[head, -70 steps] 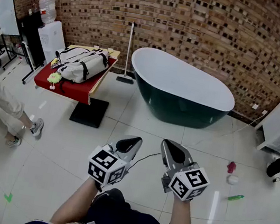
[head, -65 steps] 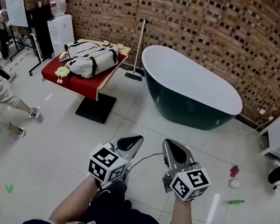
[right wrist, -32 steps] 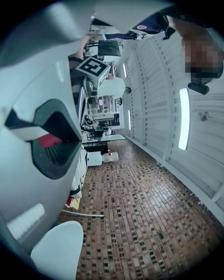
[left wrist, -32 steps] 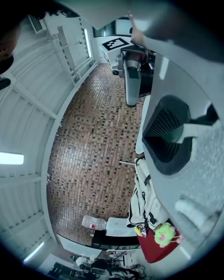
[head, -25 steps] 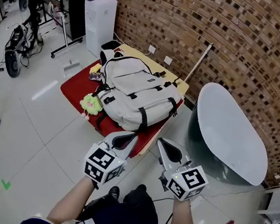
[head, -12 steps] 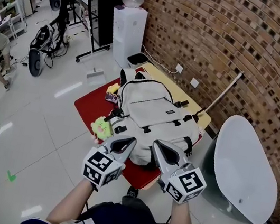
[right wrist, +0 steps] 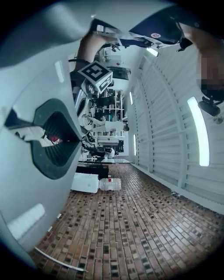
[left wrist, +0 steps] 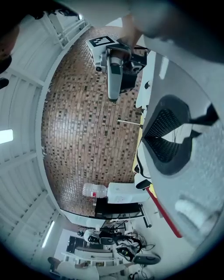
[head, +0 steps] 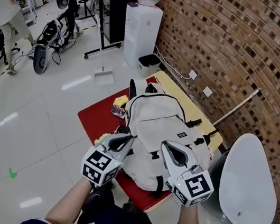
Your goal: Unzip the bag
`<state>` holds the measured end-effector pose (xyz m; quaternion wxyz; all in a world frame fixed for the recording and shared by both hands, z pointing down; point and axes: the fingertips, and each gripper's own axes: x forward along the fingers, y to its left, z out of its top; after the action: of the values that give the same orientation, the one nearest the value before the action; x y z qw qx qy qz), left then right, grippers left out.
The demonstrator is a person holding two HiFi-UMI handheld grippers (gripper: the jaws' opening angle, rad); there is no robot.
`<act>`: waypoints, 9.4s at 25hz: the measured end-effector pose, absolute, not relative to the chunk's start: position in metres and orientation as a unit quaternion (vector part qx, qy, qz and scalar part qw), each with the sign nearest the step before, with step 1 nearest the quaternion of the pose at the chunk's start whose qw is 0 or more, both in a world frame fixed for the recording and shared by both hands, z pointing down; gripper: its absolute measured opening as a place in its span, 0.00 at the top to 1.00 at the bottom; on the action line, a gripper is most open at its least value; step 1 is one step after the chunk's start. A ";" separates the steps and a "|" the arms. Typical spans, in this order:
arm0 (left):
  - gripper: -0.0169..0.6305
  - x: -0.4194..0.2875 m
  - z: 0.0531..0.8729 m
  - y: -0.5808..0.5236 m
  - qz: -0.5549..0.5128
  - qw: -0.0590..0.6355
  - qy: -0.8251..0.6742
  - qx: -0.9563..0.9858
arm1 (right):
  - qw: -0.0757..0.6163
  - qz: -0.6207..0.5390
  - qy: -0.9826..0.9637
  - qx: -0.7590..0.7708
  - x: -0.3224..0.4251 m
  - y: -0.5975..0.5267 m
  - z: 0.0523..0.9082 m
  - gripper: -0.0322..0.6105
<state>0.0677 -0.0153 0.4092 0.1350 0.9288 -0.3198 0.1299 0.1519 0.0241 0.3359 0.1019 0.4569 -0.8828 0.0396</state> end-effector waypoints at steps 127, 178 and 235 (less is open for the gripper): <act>0.96 0.056 0.574 -0.162 0.261 0.291 -0.226 0.892 | 0.287 0.169 -0.918 0.217 0.056 -0.202 0.551 0.88; 0.96 0.043 0.566 -0.160 0.222 0.353 -0.229 0.880 | 0.298 0.180 -0.901 0.259 0.061 -0.196 0.540 0.76; 0.96 0.012 0.560 -0.151 0.274 0.340 -0.233 0.869 | 0.178 0.230 -0.810 0.508 0.237 -0.268 0.538 0.91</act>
<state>0.0122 -0.1511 0.5605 0.3399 0.8692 -0.2327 0.2736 0.2367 -0.2679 0.5384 0.1781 0.5083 -0.8105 0.2303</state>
